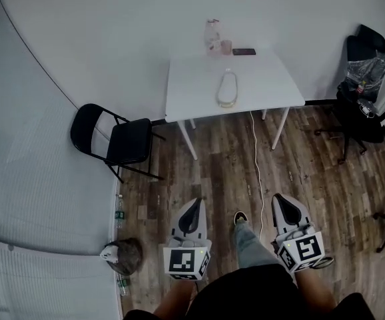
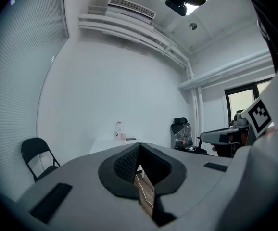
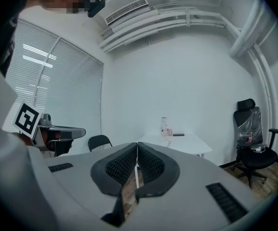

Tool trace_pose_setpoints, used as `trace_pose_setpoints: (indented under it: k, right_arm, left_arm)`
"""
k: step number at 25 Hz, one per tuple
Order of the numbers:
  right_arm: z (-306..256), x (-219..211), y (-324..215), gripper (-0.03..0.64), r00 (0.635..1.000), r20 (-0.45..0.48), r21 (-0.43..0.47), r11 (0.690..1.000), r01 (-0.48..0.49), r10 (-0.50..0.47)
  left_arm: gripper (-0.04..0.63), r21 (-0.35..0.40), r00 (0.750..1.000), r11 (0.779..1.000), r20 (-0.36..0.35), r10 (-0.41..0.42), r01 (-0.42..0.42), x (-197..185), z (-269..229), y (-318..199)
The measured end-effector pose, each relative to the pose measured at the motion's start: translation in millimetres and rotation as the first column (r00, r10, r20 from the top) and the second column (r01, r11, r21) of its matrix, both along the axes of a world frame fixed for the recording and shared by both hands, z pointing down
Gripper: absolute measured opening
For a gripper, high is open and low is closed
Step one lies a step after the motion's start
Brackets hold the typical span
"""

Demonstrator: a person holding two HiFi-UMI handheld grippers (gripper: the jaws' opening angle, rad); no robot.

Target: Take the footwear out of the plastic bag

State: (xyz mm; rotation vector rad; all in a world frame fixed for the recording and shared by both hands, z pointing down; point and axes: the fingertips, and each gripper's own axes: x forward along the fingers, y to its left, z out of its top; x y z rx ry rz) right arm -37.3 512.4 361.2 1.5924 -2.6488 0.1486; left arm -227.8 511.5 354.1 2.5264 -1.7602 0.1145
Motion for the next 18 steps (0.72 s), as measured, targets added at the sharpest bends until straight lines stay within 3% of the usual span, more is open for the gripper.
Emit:
trace_pose_setpoints:
  k: [13, 18]
  right_arm:
    - [27.6, 43.2, -177.7, 0.018, 0.998, 0.047, -0.089, 0.996, -0.027, 0.032]
    - [19.7, 51.0, -241.0, 0.020, 0.997, 0.076, -0.069, 0.998, -0.009, 0.014]
  left_arm:
    - [0.021, -0.049, 0.996, 0.998, 0.079, 0.053, -0.049, 40.5, 5.3, -177.6]
    - [0.021, -0.063, 0.994, 0.997, 0.100, 0.046, -0.040, 49.6, -2.3, -231.5]
